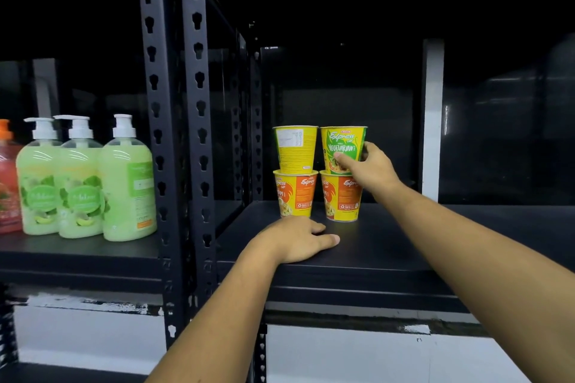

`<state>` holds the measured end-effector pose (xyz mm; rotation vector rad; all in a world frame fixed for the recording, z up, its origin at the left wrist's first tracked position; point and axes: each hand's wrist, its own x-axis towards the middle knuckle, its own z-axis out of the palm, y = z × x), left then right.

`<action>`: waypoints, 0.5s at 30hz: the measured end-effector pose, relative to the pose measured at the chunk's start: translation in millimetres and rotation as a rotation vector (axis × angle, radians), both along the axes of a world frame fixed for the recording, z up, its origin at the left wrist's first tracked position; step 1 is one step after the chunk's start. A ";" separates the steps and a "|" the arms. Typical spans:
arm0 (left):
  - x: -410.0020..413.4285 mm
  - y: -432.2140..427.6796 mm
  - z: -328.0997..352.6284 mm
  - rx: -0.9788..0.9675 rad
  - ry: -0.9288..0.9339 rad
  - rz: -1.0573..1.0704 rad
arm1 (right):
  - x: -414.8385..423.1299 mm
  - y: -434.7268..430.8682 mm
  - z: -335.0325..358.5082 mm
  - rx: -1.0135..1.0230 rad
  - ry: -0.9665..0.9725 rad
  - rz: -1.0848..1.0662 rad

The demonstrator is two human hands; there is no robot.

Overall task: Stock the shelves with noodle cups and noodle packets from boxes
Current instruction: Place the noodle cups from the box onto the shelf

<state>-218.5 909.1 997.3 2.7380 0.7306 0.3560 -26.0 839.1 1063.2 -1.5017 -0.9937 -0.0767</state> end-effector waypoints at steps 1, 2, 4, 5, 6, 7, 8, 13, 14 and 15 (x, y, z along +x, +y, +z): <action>0.0 0.0 -0.1 -0.003 -0.002 -0.001 | 0.7 0.0 -0.7 -0.007 -0.007 0.002; 0.1 0.3 -0.1 -0.006 -0.005 -0.001 | 0.9 0.0 -1.4 -0.012 -0.012 0.004; -0.2 0.5 0.2 -0.008 -0.007 -0.004 | 1.9 0.0 -1.8 -0.017 -0.020 0.004; -0.4 0.3 0.3 -0.009 -0.007 -0.005 | 2.5 0.1 -1.9 -0.021 -0.021 0.004; -0.6 0.3 0.3 -0.010 -0.007 -0.006 | 3.3 0.4 -1.7 -0.028 -0.020 0.003; -0.9 0.3 0.2 -0.011 -0.009 -0.007 | 3.8 0.2 -1.5 -0.034 -0.018 0.004; -1.1 0.7 0.1 -0.013 -0.011 -0.007 | 4.0 0.2 -1.3 -0.038 -0.017 0.009; -1.6 1.6 0.6 -0.015 -0.021 -0.007 | -0.9 -5.2 0.2 -0.085 -0.010 0.036; -2.0 1.1 0.8 -0.021 -0.025 -0.008 | -1.1 -7.3 -1.0 -0.113 -0.016 0.038; -2.7 0.6 1.3 -0.026 -0.032 -0.008 | -1.3 -9.7 -3.2 -0.142 -0.027 0.038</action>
